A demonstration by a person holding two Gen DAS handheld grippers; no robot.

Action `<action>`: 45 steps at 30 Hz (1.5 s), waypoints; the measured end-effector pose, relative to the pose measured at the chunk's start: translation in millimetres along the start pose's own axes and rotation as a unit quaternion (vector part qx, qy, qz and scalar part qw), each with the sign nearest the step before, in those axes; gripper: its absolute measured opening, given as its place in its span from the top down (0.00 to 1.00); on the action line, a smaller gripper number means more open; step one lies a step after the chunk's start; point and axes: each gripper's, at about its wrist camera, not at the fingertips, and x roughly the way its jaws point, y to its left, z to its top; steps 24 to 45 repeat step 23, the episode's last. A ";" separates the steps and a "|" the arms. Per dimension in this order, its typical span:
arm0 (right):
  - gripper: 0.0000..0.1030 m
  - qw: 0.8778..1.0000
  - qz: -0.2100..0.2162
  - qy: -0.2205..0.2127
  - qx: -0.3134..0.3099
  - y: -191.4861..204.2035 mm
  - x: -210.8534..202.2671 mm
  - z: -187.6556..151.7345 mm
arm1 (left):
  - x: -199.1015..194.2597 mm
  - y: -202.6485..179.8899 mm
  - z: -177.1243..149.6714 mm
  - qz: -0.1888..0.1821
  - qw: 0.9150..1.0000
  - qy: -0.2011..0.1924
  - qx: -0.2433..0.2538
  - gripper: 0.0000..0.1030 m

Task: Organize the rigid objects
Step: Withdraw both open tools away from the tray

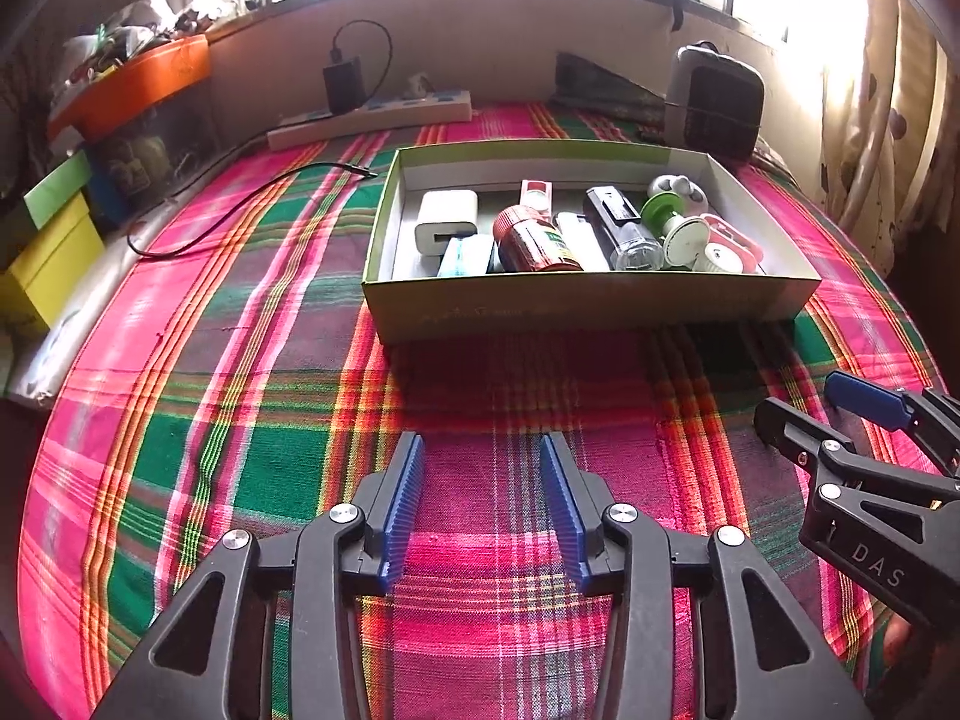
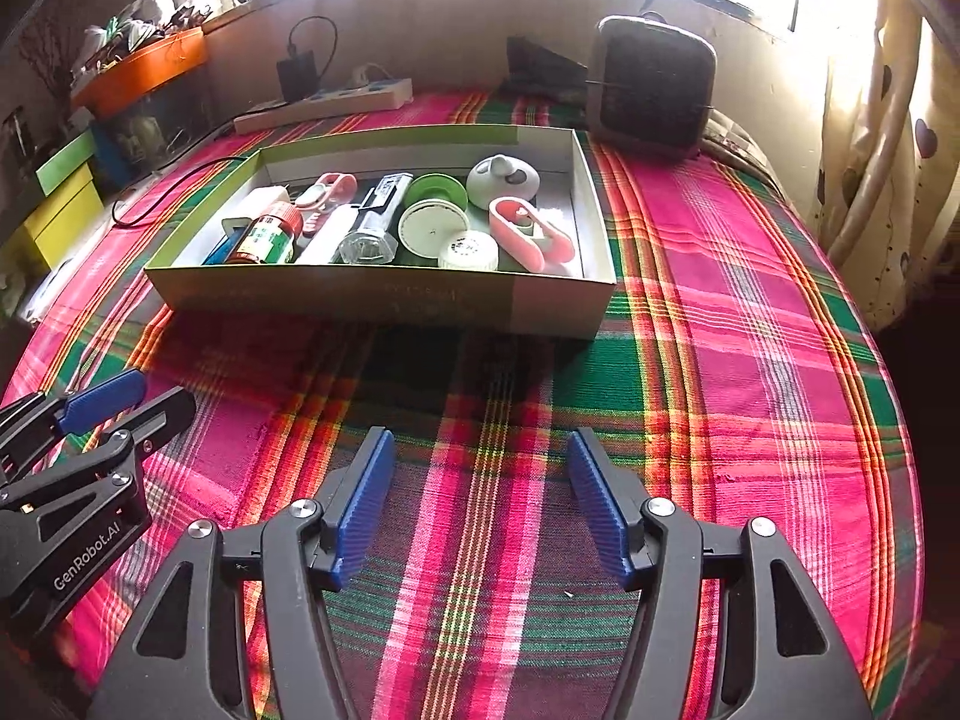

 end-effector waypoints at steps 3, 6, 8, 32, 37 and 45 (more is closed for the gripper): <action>0.39 1.000 0.000 0.000 0.001 -0.8 0.4 0.5 | 0.1 -0.4 -0.2 0.001 1.000 0.000 0.001 0.61; 0.39 1.000 0.000 0.000 0.001 -0.8 0.7 0.7 | 0.1 -0.2 -0.3 0.000 1.000 0.000 0.001 0.61; 0.39 1.000 0.000 0.000 0.001 -0.9 0.7 0.5 | 0.0 -0.5 -0.1 0.000 1.000 0.000 0.001 0.61; 0.39 1.000 0.000 0.000 0.001 -0.6 1.0 -0.1 | -0.2 -3.6 -0.3 -0.004 1.000 0.000 0.004 0.56; 0.39 1.000 0.000 0.000 0.001 -0.6 1.0 -0.1 | -0.2 -3.6 -0.3 -0.004 1.000 0.000 0.004 0.56; 0.39 1.000 0.000 0.000 0.001 -0.6 1.0 -0.1 | -0.2 -3.6 -0.3 -0.004 1.000 0.000 0.004 0.56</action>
